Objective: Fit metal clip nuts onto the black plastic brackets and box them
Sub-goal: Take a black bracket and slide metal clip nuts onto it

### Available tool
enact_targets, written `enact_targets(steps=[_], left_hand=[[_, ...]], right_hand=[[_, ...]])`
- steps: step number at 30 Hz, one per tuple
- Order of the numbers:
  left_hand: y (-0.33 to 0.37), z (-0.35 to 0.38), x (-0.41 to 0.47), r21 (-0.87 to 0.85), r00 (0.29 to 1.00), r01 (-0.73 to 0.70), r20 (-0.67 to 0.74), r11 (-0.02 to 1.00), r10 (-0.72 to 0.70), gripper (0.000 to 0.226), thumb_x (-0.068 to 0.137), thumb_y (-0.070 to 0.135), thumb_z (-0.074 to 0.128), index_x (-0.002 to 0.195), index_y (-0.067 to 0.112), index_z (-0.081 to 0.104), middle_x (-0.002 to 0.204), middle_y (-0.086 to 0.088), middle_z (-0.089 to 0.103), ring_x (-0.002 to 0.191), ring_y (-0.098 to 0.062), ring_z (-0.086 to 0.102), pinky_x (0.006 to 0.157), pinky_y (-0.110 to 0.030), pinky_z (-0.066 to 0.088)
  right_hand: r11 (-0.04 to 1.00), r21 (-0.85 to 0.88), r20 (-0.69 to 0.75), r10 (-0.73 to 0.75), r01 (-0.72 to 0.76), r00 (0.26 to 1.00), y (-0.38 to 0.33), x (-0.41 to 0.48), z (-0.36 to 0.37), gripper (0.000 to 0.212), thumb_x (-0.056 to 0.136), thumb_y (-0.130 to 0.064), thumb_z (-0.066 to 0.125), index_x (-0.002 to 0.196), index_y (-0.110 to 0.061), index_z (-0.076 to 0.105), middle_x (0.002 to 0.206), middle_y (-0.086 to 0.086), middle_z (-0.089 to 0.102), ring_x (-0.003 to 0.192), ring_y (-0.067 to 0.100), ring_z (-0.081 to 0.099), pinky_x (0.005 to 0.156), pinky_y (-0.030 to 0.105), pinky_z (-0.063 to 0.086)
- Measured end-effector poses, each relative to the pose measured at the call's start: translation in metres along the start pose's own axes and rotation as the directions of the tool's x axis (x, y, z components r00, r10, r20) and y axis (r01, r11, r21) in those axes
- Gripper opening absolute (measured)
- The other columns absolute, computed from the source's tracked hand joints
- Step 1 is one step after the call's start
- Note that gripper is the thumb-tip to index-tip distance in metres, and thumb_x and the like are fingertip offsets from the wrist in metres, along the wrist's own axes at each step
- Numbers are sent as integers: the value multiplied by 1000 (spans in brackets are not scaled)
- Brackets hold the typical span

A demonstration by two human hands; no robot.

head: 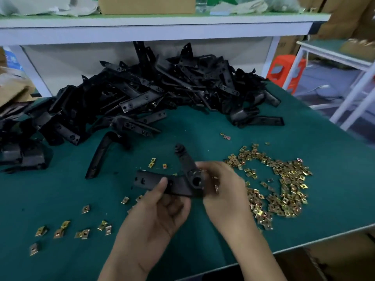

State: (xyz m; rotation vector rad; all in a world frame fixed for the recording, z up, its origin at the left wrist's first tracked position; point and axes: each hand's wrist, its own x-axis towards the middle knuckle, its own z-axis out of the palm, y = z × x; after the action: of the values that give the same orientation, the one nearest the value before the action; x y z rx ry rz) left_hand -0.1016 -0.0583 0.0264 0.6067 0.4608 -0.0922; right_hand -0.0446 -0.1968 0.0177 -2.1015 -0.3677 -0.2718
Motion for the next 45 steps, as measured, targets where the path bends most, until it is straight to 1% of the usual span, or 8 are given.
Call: enact_targets(steps=[2,7,13,19,26,31,35,45], left_hand=[[-4,-1,4,-49,997,-59,-58,997,56,13,86,19,68,96,11,66,102,-19,70,70,-21,67,60,-30,60],[-16,-4,9,-92,996,-83,2,992,84,14,79,5,76,89,11,67,107,-17,72,79,-21,70,63,-29,56],[-23,-4,13,-143,996,-73,33,987,79,44,69,0,84,102,10,57,102,-13,71,79,-23,71,64,-33,54],[-29,-5,16,-153,996,-76,41,985,83,50,75,-8,63,123,6,55,104,-13,69,107,-39,71,81,-52,61],[-34,-10,16,-138,988,-79,120,987,96,76,65,-16,65,136,12,60,122,-22,71,113,-27,70,71,-33,62],[-37,-11,18,-85,988,-82,124,993,92,58,64,-11,75,117,14,70,122,-20,71,113,-30,70,70,-31,61],[-40,-11,22,1,985,-104,141,995,103,29,72,-1,83,83,24,72,107,-4,75,103,-20,74,65,-29,60],[-41,-17,38,185,966,-190,212,964,150,31,64,5,84,79,23,64,79,0,63,88,-15,69,68,-30,56]], right_hand=[[975,-170,-44,137,-143,990,22,-1,-15,33,90,-5,61,112,-27,72,114,-12,63,102,-1,56,85,3,36],[744,-584,91,458,-325,884,46,0,-35,50,89,-42,71,135,-27,60,136,4,53,130,28,40,110,41,36],[853,-450,49,319,-264,947,58,4,-41,21,85,-24,79,106,-23,77,114,-1,66,98,12,56,81,4,32],[892,-352,42,318,-284,947,64,6,-43,20,85,-16,79,82,-31,66,79,-20,62,66,-11,53,53,1,34],[942,-179,2,289,-284,957,69,5,-45,26,90,-14,73,87,-37,62,78,-21,66,78,-15,59,61,2,40],[947,127,5,296,-295,955,67,2,-44,24,92,-11,70,100,-34,69,76,-8,68,85,9,68,85,33,53],[823,436,74,370,-364,926,62,-1,-42,32,93,-4,66,100,-33,78,76,-8,68,81,8,68,84,26,55],[558,657,301,423,-507,855,51,-5,-28,21,91,-1,66,96,-18,79,75,1,66,67,10,62,81,30,54]])
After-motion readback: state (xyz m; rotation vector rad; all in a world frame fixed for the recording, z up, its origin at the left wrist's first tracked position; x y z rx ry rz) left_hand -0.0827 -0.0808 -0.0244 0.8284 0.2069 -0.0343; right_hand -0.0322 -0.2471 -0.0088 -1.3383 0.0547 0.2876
